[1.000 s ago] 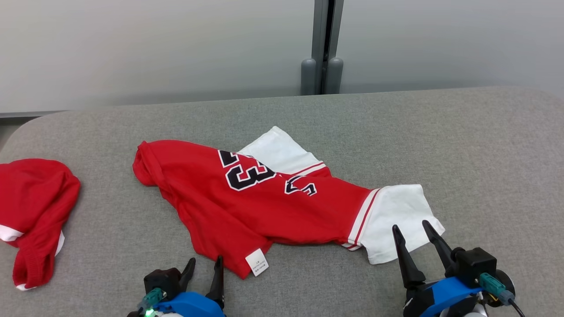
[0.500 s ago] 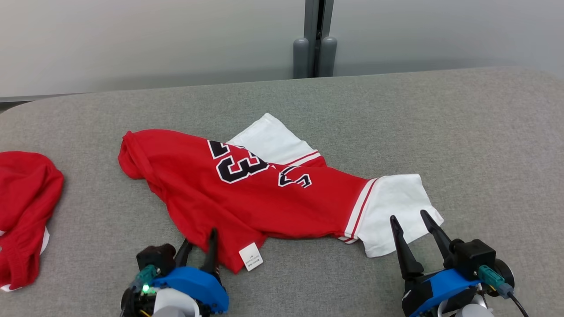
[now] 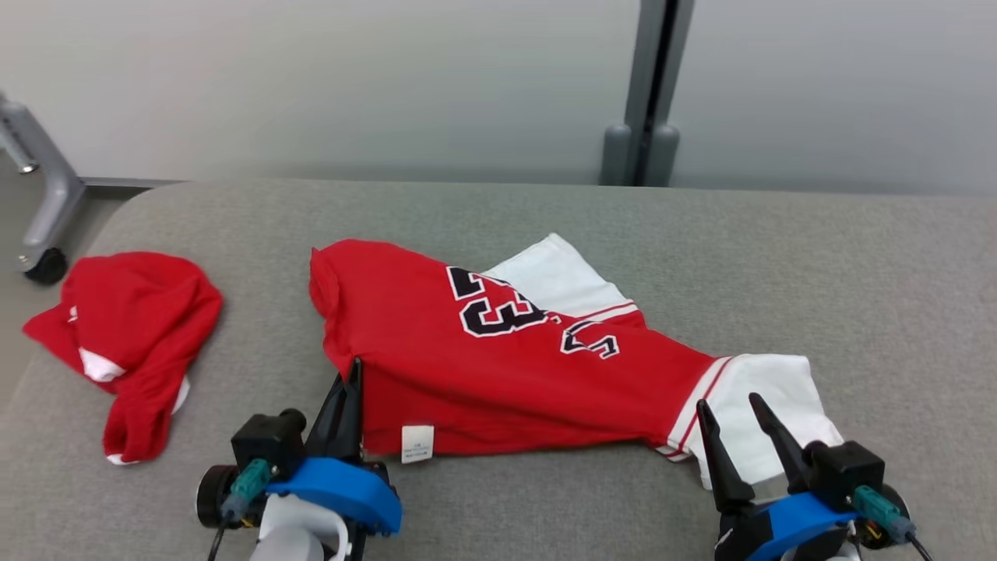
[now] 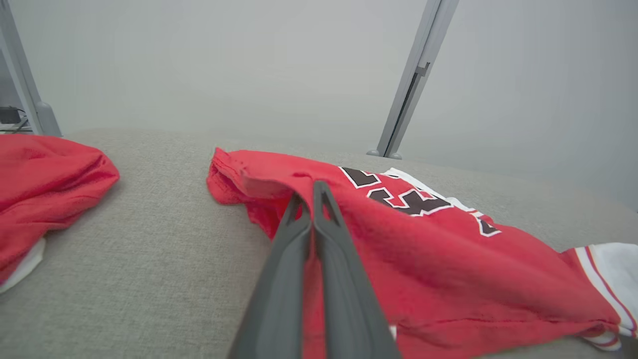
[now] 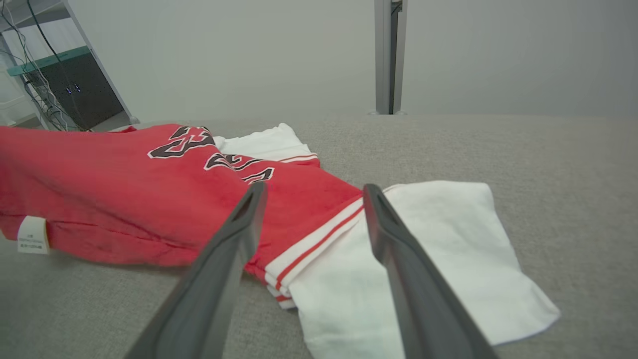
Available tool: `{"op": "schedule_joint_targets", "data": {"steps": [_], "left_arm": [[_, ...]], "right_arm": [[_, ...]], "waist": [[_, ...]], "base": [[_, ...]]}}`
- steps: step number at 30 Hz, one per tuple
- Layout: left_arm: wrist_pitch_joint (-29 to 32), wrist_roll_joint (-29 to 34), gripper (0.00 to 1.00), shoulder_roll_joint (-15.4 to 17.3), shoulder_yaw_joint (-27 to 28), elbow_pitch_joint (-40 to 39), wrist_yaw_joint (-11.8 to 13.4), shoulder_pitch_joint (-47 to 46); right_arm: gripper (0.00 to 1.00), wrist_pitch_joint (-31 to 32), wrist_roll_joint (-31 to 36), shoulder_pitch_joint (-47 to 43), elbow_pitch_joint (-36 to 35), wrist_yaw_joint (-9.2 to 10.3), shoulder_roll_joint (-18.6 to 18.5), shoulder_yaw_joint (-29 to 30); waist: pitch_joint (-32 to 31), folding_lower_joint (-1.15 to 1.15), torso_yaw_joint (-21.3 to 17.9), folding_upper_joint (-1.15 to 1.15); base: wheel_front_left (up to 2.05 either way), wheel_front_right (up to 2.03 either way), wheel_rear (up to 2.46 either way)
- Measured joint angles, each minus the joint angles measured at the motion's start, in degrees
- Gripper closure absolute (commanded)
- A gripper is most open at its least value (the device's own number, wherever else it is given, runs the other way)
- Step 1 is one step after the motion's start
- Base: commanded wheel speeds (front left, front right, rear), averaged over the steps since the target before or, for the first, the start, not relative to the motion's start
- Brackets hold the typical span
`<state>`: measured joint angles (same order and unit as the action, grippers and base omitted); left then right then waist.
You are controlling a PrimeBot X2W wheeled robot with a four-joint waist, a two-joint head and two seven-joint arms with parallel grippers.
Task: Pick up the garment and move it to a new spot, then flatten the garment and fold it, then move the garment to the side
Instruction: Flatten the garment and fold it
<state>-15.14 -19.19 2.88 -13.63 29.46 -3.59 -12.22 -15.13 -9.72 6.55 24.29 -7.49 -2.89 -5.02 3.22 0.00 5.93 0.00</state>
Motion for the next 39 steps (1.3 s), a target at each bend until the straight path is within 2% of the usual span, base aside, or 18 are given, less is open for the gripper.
{"op": "schedule_joint_targets", "data": {"steps": [6, 12, 13, 14, 15, 16, 23, 29, 35, 39], "left_arm": [[0.00, 4.58, 1.00, 0.79, 1.05, 0.62, 0.35, 1.86], [0.08, 4.99, 1.00, 2.41, 3.42, 6.86, 2.11, 2.43], [0.09, 4.98, 0.85, 2.43, 3.76, 7.20, 2.47, 1.99], [0.09, 4.99, 0.65, 2.41, 4.26, 7.30, 2.92, 1.47], [0.08, 4.99, 0.15, 2.36, 5.00, 7.28, 3.49, 0.98], [0.09, 5.08, 0.00, 2.36, 5.59, 6.92, 3.94, 0.57], [0.08, 6.89, 0.00, 1.11, 7.47, 1.91, 4.91, 0.08], [0.08, 7.45, 0.00, 0.34, 7.49, 0.13, 4.55, 3.41], [0.08, 7.88, 0.00, 0.04, 4.89, -0.10, 3.04, 4.66], [0.08, 6.08, 0.00, 0.03, 2.05, -0.25, 3.07, 4.76]], "right_arm": [[0.00, 0.00, -1.11, -0.90, 0.48, 0.00, 0.01, -0.78], [0.00, 0.00, -1.58, -0.91, 0.56, 0.00, 0.03, -1.22], [0.00, 0.00, -1.41, -0.90, 0.60, 0.00, 0.02, -1.03], [0.00, 0.00, -1.18, -0.88, 0.62, 0.00, 0.02, -0.86], [0.00, 0.01, -0.85, -0.88, 0.63, 0.00, 0.01, -0.70], [0.00, 0.00, -0.77, -0.86, 0.59, 0.00, 0.01, -0.52], [0.00, 0.00, 0.45, -0.81, 0.54, 0.00, 0.02, 0.29], [0.00, 0.00, 0.85, -0.74, 0.55, 0.00, 0.02, 1.11], [0.00, 0.00, 2.71, 1.73, 1.66, 0.00, 0.00, 4.85], [0.00, 0.01, 3.91, 4.11, 4.33, 0.00, -0.74, 8.03]], "waist": [[-1.44, 0.00, 1.62, 0.00], [-0.35, 0.00, -0.15, 0.00], [-0.06, 0.00, -0.56, 0.00], [0.22, 0.00, -0.98, 0.00], [0.43, 0.00, -1.36, 0.00], [0.65, 0.00, -1.74, 0.00], [1.03, 0.00, -2.98, 0.00], [1.07, 0.00, -2.78, 0.00], [2.09, 0.00, -1.59, 0.00], [3.13, 0.00, -0.58, 0.00]], "base": [[0.00, 0.00, 0.00], [0.00, 0.00, 0.00], [0.00, 0.00, 0.00], [0.00, 0.00, 0.00], [0.00, 0.00, 0.00], [0.00, 0.00, 0.00], [0.00, 0.00, 0.00], [0.00, 0.00, 0.00], [0.00, 0.00, 0.00], [0.00, 0.00, 0.00]]}}
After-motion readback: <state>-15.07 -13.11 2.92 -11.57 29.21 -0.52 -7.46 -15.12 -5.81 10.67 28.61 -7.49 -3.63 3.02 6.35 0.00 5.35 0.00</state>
